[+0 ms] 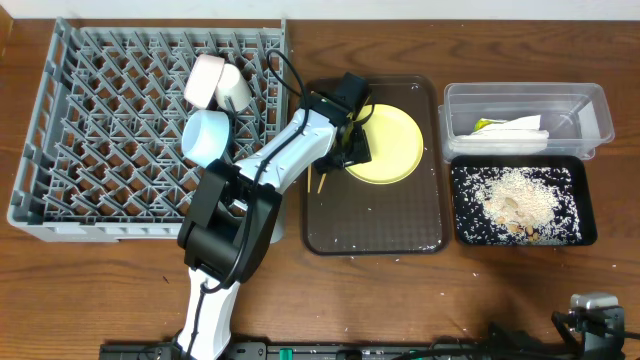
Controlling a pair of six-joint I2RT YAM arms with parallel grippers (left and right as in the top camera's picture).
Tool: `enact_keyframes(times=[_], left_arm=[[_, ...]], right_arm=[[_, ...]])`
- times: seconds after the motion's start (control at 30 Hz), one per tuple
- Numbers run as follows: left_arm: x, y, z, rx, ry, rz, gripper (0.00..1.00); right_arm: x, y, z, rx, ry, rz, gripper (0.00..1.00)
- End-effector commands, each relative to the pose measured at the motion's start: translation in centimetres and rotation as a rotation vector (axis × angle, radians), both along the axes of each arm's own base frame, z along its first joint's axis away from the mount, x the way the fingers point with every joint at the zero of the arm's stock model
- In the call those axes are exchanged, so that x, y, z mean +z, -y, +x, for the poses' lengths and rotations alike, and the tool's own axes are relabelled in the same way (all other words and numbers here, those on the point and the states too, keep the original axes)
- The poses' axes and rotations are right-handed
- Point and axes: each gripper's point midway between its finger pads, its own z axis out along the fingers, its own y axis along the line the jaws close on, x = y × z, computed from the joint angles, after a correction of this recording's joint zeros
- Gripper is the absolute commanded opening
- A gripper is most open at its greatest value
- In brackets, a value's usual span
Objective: Sort waste into correct bins and load items into the dishwasher
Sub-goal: 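Grasp the yellow plate's rim with the left gripper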
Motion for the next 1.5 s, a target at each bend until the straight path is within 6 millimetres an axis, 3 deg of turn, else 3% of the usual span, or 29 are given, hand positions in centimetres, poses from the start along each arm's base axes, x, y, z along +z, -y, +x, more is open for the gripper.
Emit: enact_keyframes(times=[0.0, 0.5, 0.73, 0.87, 0.97, 1.2, 1.47], left_arm=[[-1.0, -0.2, -0.4, 0.050, -0.039, 0.005, 0.65], [-0.9, 0.4, -0.2, 0.142, -0.044, -0.021, 0.65], [-2.7, 1.1, -0.8, 0.132, -0.070, -0.011, 0.64], [-3.6, 1.4, -0.9, 0.143, -0.091, -0.020, 0.47], [-4.8, 1.6, -1.3, 0.146, -0.124, -0.023, 0.42], [-7.2, 1.7, -2.5, 0.139, -0.203, -0.025, 0.08], [-7.4, 1.5, -1.9, 0.127, -0.178, -0.021, 0.08]], right_arm=[[0.0, 0.2, 0.1, -0.023, -0.003, 0.002, 0.99], [0.0, 0.2, 0.1, -0.024, -0.003, 0.002, 0.99], [0.0, 0.2, 0.1, -0.024, -0.003, 0.002, 0.99], [0.0, 0.2, 0.1, -0.023, -0.003, 0.002, 0.99], [0.0, 0.2, 0.1, -0.024, -0.003, 0.002, 0.99], [0.0, 0.2, 0.1, -0.024, -0.003, 0.002, 0.99], [0.0, 0.2, 0.1, -0.024, -0.003, 0.002, 0.99]])
